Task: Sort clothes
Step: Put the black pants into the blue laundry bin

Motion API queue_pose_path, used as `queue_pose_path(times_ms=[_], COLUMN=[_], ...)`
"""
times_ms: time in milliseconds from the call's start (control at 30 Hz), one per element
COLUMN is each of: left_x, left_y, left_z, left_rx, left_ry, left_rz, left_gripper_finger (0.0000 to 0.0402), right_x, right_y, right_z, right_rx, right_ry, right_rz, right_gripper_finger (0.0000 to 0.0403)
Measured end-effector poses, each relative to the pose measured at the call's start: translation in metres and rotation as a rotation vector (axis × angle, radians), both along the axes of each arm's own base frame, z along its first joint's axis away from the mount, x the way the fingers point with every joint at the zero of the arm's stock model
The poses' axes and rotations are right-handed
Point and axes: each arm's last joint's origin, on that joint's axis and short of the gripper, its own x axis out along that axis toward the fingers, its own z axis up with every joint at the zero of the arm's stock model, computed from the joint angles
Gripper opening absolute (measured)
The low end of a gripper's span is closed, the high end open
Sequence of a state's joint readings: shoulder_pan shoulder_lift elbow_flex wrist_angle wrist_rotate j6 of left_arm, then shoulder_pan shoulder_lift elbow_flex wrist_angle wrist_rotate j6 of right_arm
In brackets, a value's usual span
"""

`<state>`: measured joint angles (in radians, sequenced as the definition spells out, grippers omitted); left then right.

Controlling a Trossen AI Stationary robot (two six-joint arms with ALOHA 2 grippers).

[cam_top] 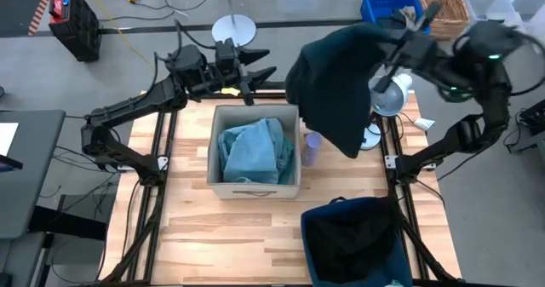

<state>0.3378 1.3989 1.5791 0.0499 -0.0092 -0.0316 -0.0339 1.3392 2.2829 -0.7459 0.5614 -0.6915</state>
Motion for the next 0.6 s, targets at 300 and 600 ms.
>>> queue_pose_path(times_ms=[300,600], left_x=[-0.014,-0.029], left_y=[-0.006,-0.018], left_z=[0.001,0.006], left_rx=[-0.061,-0.073], left_ry=[0.049,0.086], left_rz=[-0.012,-0.039], left_gripper_finger=[0.0261,0.0261], right_x=[-0.030,-0.057], right_y=[0.010,0.025], right_z=[0.032,0.041], right_rx=[-0.020,0.125], right_ry=[-0.279,-0.458], right_rz=[0.064,0.329], right_gripper_finger=[0.0016,0.0016])
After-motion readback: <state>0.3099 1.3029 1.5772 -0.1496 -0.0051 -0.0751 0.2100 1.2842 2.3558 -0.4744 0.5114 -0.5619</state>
